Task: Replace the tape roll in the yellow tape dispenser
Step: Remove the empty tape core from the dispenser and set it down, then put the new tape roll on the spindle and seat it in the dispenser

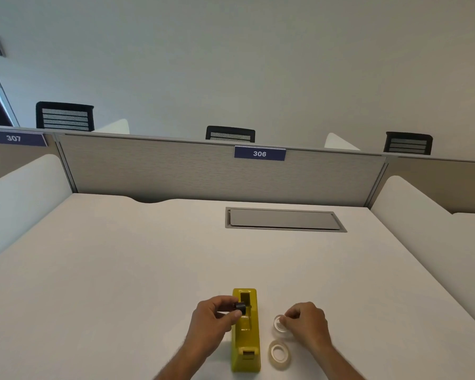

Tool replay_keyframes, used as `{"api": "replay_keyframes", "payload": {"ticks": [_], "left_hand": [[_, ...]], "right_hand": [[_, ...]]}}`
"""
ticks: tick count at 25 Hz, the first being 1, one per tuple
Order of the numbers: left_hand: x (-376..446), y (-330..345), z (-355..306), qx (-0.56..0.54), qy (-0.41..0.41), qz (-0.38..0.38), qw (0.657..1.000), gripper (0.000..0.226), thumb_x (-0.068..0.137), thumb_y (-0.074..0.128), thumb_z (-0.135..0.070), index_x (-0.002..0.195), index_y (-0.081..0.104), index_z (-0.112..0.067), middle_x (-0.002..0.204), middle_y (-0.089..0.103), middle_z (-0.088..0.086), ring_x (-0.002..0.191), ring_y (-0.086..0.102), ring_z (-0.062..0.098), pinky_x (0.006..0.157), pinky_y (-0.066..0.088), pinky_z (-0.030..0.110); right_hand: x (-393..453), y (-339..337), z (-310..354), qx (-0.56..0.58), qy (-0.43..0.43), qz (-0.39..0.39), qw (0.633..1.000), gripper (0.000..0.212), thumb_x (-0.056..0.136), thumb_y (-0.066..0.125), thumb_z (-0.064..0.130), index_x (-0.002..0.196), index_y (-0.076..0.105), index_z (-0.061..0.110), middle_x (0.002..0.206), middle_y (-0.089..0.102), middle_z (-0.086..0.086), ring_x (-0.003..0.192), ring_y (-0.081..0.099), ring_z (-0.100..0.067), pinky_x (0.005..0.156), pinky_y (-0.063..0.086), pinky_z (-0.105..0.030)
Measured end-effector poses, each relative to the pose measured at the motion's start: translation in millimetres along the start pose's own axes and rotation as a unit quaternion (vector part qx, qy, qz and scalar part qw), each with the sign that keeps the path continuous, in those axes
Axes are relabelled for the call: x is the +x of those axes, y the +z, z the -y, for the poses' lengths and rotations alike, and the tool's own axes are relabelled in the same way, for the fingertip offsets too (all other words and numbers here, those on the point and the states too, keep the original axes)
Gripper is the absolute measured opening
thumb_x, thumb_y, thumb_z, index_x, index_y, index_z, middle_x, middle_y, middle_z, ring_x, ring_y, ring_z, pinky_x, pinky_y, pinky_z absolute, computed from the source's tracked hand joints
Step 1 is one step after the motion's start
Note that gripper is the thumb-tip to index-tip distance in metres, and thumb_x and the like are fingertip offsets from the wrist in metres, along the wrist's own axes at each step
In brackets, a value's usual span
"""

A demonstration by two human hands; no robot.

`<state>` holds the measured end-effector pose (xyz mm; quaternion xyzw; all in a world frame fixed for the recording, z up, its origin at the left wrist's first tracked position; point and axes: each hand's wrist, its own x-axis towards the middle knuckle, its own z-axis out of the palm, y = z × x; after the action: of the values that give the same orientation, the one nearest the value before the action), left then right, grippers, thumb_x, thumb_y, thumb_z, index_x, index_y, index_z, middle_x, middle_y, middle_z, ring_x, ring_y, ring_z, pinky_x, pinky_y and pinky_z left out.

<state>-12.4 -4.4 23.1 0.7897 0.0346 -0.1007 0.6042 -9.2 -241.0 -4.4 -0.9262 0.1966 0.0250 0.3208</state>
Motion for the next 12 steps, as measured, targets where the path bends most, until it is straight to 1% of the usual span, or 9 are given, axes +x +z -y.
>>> {"api": "replay_keyframes", "payload": {"ticks": [1,4,6,8,10,12], "left_hand": [[0,1,0,0.006,0.001,0.001,1.000,0.026,0.086,0.075,-0.016,0.110,0.071,-0.026,0.101,0.077,-0.007,0.091,0.072,0.015,0.072,0.062,0.023],[0,2,1,0.014,-0.002,0.003,1.000,0.028,0.086,0.075,-0.016,0.112,0.070,-0.024,0.104,0.077,-0.005,0.093,0.072,0.017,0.077,0.063,0.028],[1,3,2,0.015,-0.001,0.003,1.000,0.029,0.086,0.076,-0.016,0.113,0.071,-0.024,0.104,0.077,-0.006,0.093,0.072,0.017,0.078,0.063,0.030],[0,4,2,0.018,-0.003,0.004,1.000,0.030,0.086,0.075,-0.017,0.114,0.070,-0.025,0.105,0.076,-0.006,0.093,0.072,0.016,0.078,0.063,0.030],[0,6,1,0.023,-0.003,0.002,1.000,0.030,0.086,0.075,-0.018,0.113,0.070,-0.029,0.107,0.075,-0.009,0.094,0.071,0.014,0.085,0.062,0.033],[-1,9,0,0.029,0.001,0.001,1.000,0.029,0.085,0.076,-0.019,0.110,0.070,-0.033,0.105,0.075,-0.011,0.093,0.071,0.012,0.090,0.061,0.038]], "right_hand": [[0,1,-2,-0.004,0.005,0.002,1.000,0.019,0.073,0.081,0.032,0.060,0.068,0.029,0.067,0.072,0.012,0.066,0.065,-0.005,0.056,0.046,-0.018],[2,6,-7,-0.017,0.012,0.005,1.000,0.013,0.071,0.079,0.034,0.066,0.072,0.026,0.069,0.072,0.010,0.067,0.066,-0.007,0.063,0.055,-0.024],[2,9,-9,-0.029,0.005,0.017,0.999,0.013,0.072,0.078,0.035,0.066,0.070,0.027,0.071,0.073,0.009,0.068,0.067,-0.007,0.066,0.057,-0.026],[3,11,-10,-0.037,-0.008,0.019,0.999,0.009,0.073,0.078,0.035,0.073,0.072,0.028,0.077,0.074,0.008,0.073,0.067,-0.009,0.069,0.057,-0.026],[2,11,-6,-0.013,-0.030,-0.001,0.999,0.015,0.075,0.080,0.032,0.087,0.076,0.025,0.083,0.075,0.006,0.076,0.067,-0.008,0.072,0.053,-0.022],[-2,7,3,0.059,-0.083,-0.019,0.995,0.020,0.075,0.084,0.025,0.093,0.077,0.022,0.083,0.075,0.007,0.073,0.066,-0.006,0.070,0.054,-0.019]]}}
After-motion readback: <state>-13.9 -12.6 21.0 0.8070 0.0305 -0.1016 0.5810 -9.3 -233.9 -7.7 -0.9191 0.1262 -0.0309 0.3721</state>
